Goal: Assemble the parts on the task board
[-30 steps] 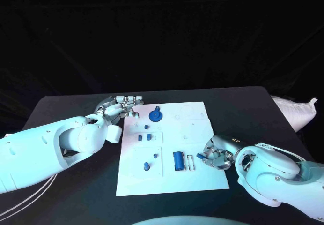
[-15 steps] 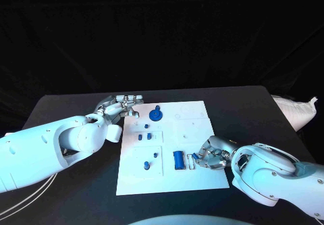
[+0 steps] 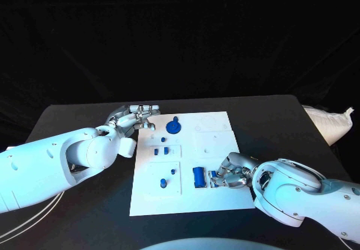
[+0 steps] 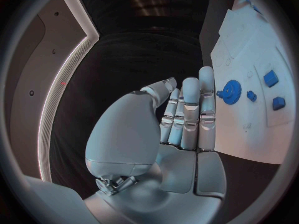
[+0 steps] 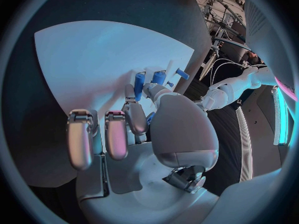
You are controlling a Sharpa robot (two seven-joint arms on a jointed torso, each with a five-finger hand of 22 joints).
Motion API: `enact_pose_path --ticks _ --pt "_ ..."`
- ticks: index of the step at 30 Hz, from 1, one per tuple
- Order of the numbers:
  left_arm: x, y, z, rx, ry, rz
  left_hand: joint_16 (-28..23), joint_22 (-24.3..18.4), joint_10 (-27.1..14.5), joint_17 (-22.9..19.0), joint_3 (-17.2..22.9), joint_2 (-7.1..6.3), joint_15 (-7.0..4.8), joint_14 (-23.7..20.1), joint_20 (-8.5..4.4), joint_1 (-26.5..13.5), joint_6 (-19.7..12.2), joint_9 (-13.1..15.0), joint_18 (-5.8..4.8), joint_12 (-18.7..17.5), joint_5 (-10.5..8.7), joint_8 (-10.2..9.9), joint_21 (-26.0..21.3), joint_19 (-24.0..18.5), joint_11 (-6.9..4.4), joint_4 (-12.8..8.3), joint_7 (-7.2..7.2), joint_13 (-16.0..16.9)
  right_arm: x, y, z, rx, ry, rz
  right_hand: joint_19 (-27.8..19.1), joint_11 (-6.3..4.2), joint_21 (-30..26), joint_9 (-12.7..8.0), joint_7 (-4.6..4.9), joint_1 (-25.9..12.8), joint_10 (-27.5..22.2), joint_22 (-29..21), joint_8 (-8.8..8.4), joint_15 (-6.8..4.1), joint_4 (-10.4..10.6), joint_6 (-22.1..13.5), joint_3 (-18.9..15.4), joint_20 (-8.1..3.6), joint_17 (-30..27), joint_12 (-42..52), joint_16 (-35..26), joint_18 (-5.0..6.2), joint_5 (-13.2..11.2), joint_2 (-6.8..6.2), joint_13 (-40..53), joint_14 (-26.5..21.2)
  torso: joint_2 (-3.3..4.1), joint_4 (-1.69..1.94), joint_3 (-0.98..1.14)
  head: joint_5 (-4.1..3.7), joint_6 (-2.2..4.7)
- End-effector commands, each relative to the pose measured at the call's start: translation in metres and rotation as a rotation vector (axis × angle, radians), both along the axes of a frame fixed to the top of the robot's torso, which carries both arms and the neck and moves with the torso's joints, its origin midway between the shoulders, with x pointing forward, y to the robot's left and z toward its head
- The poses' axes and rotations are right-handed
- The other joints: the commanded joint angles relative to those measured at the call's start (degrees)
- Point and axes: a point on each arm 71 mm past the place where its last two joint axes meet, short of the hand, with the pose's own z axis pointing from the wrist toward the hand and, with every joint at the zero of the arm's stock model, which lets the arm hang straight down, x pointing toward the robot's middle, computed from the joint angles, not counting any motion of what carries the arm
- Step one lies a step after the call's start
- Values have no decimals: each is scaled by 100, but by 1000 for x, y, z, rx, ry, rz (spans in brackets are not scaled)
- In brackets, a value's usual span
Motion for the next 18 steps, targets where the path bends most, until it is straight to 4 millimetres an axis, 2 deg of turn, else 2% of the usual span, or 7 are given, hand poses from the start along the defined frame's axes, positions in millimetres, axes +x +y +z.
enact_pose_path --ticks 1,18 --pt "-1 -3 1 -10 -7 -22 15 8 -33 -10 3 7 0 -51 -4 -44 -42 2 108 33 -3 24 3 -27 -2 -39 11 -1 -1 2 -2 -16 20 13 155 -6 16 10 -7 -62 27 904 -33 -22 19 37 -86 -12 615 28 28 -90 54 11 195 419 3 -7 3 3 0" --pt "-1 -3 1 -10 -6 -23 15 8 -33 -10 3 7 0 -51 -4 -44 -42 2 108 33 -3 24 3 -27 -2 -39 11 -1 0 8 -5 -25 27 35 157 -11 16 26 -14 -91 32 907 -36 -25 57 61 -238 -17 618 37 29 -91 81 19 206 420 -1 -4 1 14 -6"
